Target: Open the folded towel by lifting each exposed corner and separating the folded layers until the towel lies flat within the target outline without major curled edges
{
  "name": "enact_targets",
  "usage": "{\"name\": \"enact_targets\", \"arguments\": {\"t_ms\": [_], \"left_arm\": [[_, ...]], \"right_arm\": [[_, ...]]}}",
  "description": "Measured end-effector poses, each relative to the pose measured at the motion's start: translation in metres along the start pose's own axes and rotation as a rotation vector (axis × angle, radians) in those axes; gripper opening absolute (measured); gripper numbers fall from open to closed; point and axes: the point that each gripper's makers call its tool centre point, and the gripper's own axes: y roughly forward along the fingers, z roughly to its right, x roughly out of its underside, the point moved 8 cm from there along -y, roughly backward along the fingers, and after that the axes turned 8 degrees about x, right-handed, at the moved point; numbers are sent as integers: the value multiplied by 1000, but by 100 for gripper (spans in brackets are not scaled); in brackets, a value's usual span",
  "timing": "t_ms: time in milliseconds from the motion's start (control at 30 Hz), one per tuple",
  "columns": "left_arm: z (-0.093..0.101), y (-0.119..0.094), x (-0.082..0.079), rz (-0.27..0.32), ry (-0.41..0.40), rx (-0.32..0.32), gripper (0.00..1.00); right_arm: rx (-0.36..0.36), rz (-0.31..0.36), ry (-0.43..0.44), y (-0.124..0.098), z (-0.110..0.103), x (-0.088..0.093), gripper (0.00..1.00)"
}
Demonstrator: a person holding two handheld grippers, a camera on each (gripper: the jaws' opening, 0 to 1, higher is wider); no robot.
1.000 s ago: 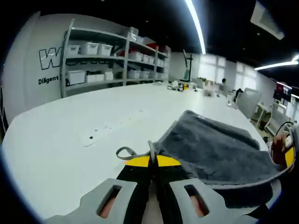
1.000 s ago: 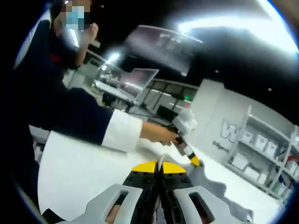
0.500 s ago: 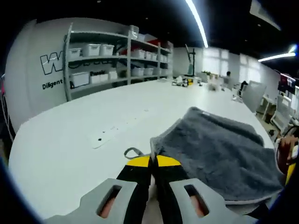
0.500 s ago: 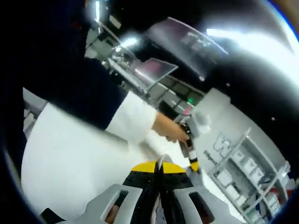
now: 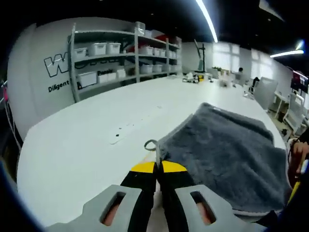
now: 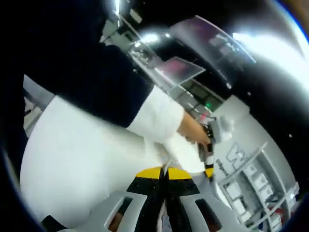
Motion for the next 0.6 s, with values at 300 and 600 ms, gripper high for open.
{"name": "enact_targets", "arguments": {"t_ms": [300,600], "left_arm": [[-6,-13,9,-4,-30,1,2],[-20,-22,19,-56,-8,-26,2]], "right_arm": [[-47,-8,32,12,-13,-8,0],[-85,-10,22,23,-27,-16,0]]}}
